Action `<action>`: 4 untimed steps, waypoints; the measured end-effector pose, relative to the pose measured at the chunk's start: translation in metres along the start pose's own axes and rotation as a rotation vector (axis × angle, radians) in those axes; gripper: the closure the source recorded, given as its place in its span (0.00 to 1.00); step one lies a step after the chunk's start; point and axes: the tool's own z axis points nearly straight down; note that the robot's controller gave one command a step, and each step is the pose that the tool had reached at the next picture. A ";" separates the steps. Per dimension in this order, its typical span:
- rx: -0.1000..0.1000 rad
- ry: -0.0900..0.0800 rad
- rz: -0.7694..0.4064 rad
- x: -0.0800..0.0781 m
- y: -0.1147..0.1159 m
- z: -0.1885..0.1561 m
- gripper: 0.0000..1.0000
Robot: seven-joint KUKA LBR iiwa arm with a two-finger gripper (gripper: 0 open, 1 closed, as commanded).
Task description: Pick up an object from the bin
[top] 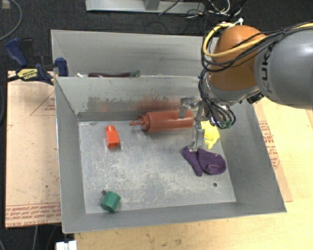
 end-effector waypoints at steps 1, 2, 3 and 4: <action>0.002 0.000 0.012 0.014 -0.027 0.019 0.00; 0.000 0.004 -0.022 0.040 -0.037 0.019 0.00; 0.000 0.001 -0.271 0.060 -0.049 0.014 0.00; 0.000 0.000 -0.584 0.065 -0.055 0.028 0.00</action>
Offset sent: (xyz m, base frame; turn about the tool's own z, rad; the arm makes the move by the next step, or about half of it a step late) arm -0.0629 -0.0515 -0.0120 -0.1475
